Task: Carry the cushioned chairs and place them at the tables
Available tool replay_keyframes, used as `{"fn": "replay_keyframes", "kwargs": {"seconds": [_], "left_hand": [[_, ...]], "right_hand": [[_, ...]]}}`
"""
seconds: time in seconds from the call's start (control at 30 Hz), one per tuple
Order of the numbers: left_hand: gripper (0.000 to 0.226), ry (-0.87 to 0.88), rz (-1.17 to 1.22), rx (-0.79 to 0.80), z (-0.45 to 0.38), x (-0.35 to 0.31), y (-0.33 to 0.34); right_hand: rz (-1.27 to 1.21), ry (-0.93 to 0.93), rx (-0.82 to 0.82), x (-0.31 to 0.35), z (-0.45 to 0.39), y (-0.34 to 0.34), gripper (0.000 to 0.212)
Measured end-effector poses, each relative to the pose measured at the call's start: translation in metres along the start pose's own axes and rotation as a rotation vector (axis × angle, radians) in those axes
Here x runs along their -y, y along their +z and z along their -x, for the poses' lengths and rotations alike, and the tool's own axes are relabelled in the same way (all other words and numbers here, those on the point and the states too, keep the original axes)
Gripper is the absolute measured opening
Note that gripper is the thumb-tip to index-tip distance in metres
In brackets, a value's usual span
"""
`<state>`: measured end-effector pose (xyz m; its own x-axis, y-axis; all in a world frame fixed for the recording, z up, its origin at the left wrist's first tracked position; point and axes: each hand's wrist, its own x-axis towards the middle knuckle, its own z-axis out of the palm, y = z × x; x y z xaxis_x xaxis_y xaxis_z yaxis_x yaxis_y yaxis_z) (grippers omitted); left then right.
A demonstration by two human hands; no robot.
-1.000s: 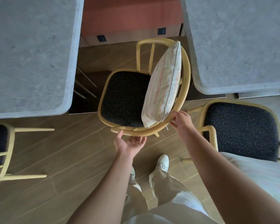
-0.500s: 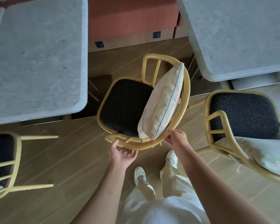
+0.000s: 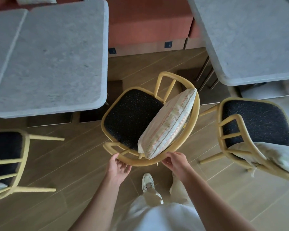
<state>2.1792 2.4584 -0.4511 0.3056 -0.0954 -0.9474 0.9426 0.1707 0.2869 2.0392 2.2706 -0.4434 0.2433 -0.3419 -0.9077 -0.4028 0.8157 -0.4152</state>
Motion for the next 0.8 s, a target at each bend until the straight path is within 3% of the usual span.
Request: {"fn": "replay_keyframes", "kwargs": {"seconds": [0.27, 0.43, 0.53, 0.8], "left_hand": [[0.033, 0.039, 0.028, -0.055, 0.008, 0.028, 0.017], [0.033, 0.063, 0.163, -0.143, 0.015, 0.068, 0.043], [0.029, 0.038, 0.257, -0.103, 0.023, 0.096, 0.067], [0.043, -0.004, 0.558, 0.002, 0.037, 0.142, 0.118]], "right_hand": [[0.006, -0.091, -0.088, 0.050, -0.010, -0.031, 0.011], [0.043, -0.151, -0.042, 0.094, -0.020, -0.058, 0.015], [0.082, -0.169, 0.013, 0.115, -0.025, -0.071, 0.018], [0.159, -0.165, 0.071, 0.147, -0.038, -0.082, 0.017]]}}
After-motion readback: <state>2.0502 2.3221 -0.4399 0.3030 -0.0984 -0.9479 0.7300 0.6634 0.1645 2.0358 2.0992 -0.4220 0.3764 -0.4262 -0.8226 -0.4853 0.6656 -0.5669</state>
